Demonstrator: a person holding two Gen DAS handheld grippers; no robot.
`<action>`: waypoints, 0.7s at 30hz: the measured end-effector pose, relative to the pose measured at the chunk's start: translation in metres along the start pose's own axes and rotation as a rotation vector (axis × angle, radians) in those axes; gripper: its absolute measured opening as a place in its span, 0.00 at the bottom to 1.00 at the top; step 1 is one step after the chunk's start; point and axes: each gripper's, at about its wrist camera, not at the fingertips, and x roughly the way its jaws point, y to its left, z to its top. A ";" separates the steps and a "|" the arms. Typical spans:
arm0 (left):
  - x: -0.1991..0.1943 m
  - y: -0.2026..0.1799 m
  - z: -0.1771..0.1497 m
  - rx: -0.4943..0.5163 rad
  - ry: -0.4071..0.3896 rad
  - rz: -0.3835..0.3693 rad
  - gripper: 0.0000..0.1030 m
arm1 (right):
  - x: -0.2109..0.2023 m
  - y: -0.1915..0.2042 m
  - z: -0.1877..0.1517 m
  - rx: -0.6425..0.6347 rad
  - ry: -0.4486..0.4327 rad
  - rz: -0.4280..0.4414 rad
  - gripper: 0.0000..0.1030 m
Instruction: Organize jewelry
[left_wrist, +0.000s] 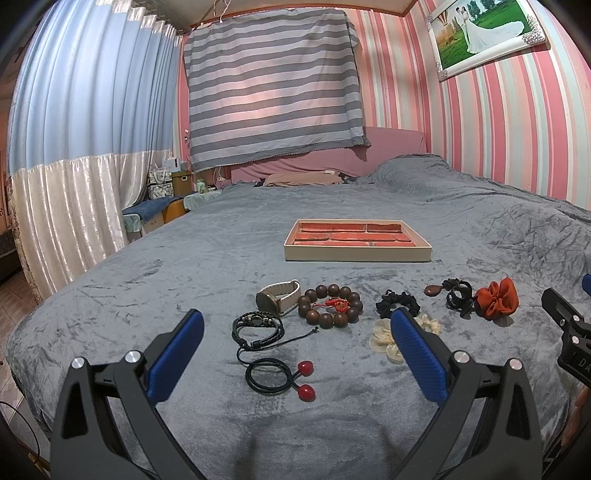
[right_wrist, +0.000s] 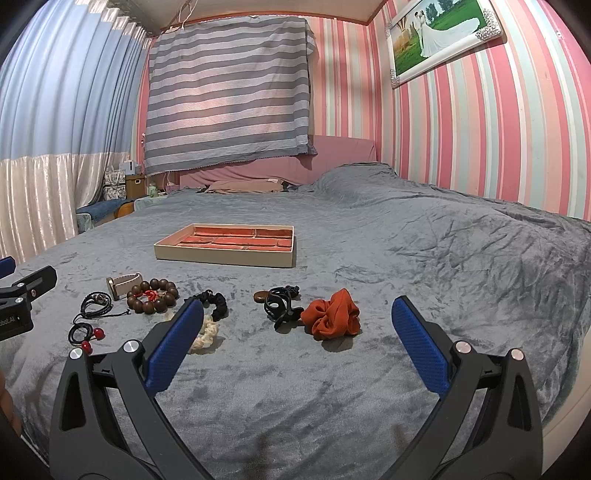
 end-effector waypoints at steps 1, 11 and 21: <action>0.000 0.000 0.000 0.001 0.000 0.001 0.96 | 0.000 0.000 0.000 0.001 -0.001 -0.001 0.96; 0.000 -0.001 0.001 0.001 -0.002 0.001 0.96 | 0.000 0.001 0.000 0.000 -0.003 0.000 0.96; 0.000 -0.003 0.002 0.003 -0.006 -0.002 0.96 | 0.000 0.000 0.000 0.000 -0.003 -0.001 0.96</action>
